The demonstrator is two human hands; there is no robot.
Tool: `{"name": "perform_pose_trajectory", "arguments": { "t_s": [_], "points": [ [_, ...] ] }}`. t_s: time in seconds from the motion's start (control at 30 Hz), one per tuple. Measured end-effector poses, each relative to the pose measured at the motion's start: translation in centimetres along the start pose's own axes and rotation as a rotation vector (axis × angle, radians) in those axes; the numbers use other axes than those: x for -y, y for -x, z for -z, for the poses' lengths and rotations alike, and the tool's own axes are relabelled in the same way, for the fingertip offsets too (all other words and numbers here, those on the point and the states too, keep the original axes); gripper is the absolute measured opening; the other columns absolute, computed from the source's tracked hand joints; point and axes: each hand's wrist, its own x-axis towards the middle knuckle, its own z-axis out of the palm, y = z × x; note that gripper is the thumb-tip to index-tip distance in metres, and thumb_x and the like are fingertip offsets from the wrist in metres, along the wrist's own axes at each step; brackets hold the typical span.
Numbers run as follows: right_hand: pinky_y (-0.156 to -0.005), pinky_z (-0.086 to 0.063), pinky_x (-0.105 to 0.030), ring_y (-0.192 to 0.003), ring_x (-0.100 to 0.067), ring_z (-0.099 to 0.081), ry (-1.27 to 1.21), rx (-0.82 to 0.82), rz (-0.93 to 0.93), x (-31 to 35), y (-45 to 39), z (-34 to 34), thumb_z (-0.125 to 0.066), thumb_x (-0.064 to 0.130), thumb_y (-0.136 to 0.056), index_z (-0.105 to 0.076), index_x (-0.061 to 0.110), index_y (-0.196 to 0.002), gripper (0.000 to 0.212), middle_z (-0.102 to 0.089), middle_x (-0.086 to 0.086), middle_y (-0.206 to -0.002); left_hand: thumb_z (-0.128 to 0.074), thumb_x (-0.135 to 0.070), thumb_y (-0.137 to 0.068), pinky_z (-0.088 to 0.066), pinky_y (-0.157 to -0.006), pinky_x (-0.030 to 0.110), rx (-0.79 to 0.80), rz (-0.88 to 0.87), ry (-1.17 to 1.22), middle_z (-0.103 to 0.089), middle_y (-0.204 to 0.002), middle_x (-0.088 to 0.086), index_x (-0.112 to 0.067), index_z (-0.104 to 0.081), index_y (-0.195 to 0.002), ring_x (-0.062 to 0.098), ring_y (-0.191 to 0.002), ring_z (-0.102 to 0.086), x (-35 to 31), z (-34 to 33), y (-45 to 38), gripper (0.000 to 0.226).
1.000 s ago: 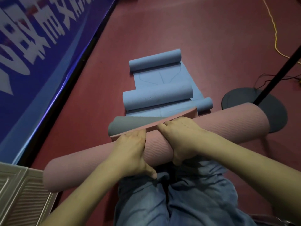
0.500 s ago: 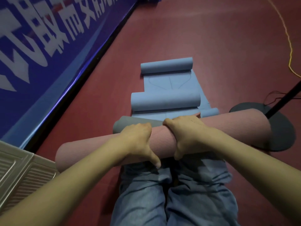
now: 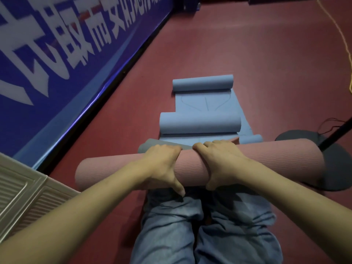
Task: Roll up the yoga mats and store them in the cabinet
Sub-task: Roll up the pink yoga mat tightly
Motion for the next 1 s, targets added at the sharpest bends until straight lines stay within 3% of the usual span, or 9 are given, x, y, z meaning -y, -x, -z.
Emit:
{"name": "perform_pose_trajectory", "arguments": {
  "t_s": [0.1, 0.17, 0.27, 0.4, 0.57, 0.67, 0.8, 0.93, 1.0],
  "points": [
    [-0.07, -0.04, -0.034, -0.098, -0.023, -0.063, -0.067, 0.003, -0.005, -0.9, -0.2, 0.8, -0.085, 0.061, -0.043, -0.044, 0.033, -0.124, 0.095, -0.063, 0.007, -0.11, -0.084, -0.08, -0.038, -0.045, -0.108, 0.042, 0.041, 0.026, 0.044, -0.051, -0.151, -0.001, -0.023, -0.029, -0.155, 0.025, -0.135, -0.052, 0.9, 0.3, 0.5, 0.142],
    [-0.069, -0.039, -0.033, -0.099, -0.022, -0.064, -0.096, -0.012, -0.022, -1.6, -0.2, 0.7, -0.084, 0.063, -0.041, -0.046, 0.036, -0.124, 0.096, -0.065, 0.009, -0.111, -0.083, -0.083, -0.037, -0.042, -0.112, 0.044, 0.053, 0.059, 0.017, -0.042, -0.159, -0.001, -0.024, -0.014, -0.161, 0.022, -0.143, -0.044, 2.6, 0.5, 1.3, 0.154],
    [-0.075, -0.05, -0.035, -0.098, -0.02, -0.065, -0.135, -0.023, -0.04, -2.4, -0.1, 0.6, -0.082, 0.065, -0.036, -0.046, 0.039, -0.125, 0.1, -0.068, 0.011, -0.11, -0.073, -0.094, -0.032, -0.049, -0.1, 0.04, -0.018, 0.144, -0.057, -0.058, -0.144, -0.004, -0.023, -0.037, -0.15, 0.02, -0.129, -0.057, 5.8, -0.5, 2.8, 0.143],
    [-0.075, -0.049, -0.035, -0.099, -0.017, -0.064, -0.099, 0.005, -0.017, -3.7, -0.6, 0.9, -0.081, 0.066, -0.035, -0.045, 0.041, -0.124, 0.099, -0.066, 0.015, -0.11, -0.061, -0.101, -0.031, -0.054, -0.086, 0.04, -0.205, 0.142, -0.058, -0.071, -0.113, -0.009, -0.026, -0.06, -0.12, 0.02, -0.102, -0.068, 6.3, -2.2, 2.7, 0.116],
    [-0.073, -0.049, -0.036, -0.098, -0.014, -0.062, -0.109, 0.05, -0.06, -5.4, 1.1, 2.0, -0.079, 0.065, -0.035, -0.041, 0.044, -0.119, 0.095, -0.061, 0.02, -0.108, -0.054, -0.099, -0.037, -0.047, -0.071, 0.037, -0.234, 0.083, -0.147, -0.068, -0.097, -0.009, -0.026, -0.052, -0.099, 0.023, -0.089, -0.068, 3.8, -0.3, 1.5, 0.096],
    [-0.075, -0.047, -0.033, -0.104, -0.013, -0.061, -0.1, 0.075, -0.033, -4.7, 3.3, 2.2, -0.079, 0.065, -0.038, -0.04, 0.044, -0.132, 0.104, -0.06, 0.02, -0.117, -0.054, -0.099, -0.039, -0.036, -0.062, 0.036, -0.21, 0.027, -0.238, -0.066, -0.093, -0.007, -0.024, -0.042, -0.089, 0.026, -0.082, -0.067, 2.4, -0.1, 3.0, 0.091],
    [-0.085, -0.05, -0.035, -0.108, -0.022, -0.061, -0.051, 0.091, 0.016, -1.7, 5.7, 1.9, -0.076, 0.061, -0.047, -0.037, 0.035, -0.139, 0.103, -0.058, 0.012, -0.124, -0.051, -0.101, -0.038, -0.042, -0.063, 0.037, -0.175, -0.011, -0.199, -0.069, -0.094, -0.007, -0.025, -0.048, -0.093, 0.026, -0.083, -0.069, 2.6, -1.3, 6.3, 0.094],
    [-0.087, -0.051, -0.037, -0.105, -0.026, -0.062, -0.102, 0.141, 0.02, 0.0, 7.4, 0.4, -0.075, 0.068, -0.048, -0.04, 0.032, -0.132, 0.098, -0.059, 0.008, -0.117, -0.052, -0.104, -0.032, -0.028, -0.048, 0.031, -0.137, -0.092, -0.202, -0.062, -0.063, -0.007, -0.024, -0.051, -0.076, 0.024, -0.053, -0.064, 3.0, -2.1, 8.0, 0.091],
    [-0.088, -0.051, -0.036, -0.106, -0.023, -0.062, -0.137, 0.155, 0.029, -0.3, 8.1, 0.1, -0.075, 0.071, -0.047, -0.037, 0.033, -0.135, 0.102, -0.058, 0.01, -0.118, -0.051, -0.105, -0.031, -0.029, -0.048, 0.031, -0.101, -0.13, -0.206, -0.061, -0.061, -0.006, -0.025, -0.052, -0.074, 0.023, -0.052, -0.063, 2.1, -1.5, 8.1, 0.091]
  ]
}}
